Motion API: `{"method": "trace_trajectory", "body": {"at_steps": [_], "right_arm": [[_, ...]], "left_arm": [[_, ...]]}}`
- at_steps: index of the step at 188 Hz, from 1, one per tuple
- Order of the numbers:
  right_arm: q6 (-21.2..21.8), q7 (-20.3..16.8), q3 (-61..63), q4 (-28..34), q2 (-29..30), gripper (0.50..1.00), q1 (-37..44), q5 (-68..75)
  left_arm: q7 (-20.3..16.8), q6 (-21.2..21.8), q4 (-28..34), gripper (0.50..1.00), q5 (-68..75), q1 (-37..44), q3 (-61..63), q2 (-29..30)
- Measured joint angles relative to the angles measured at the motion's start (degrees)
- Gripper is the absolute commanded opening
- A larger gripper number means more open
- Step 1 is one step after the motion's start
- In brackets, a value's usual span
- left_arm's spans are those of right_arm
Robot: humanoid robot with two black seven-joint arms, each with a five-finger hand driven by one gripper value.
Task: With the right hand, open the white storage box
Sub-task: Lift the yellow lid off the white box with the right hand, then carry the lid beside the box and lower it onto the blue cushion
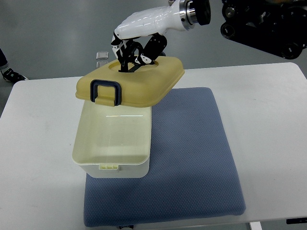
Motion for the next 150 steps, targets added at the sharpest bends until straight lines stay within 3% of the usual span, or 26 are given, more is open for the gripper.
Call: {"method": "trace_trajectory", "body": {"at_steps": [71,150], "right_arm": [[-1.3,2.3,3.4,1.7,-10.9,0.500,-4.9,1.2],[-13.9,10.9,3.2,2.5,-14.8,0.500,-14.3,-8.3]], "left_arm": [[0.0,0.0,0.0,1.000,0.0,0.0,0.0,0.0],[0.0,0.0,0.0,1.000,0.0,0.0,0.0,0.0]]}}
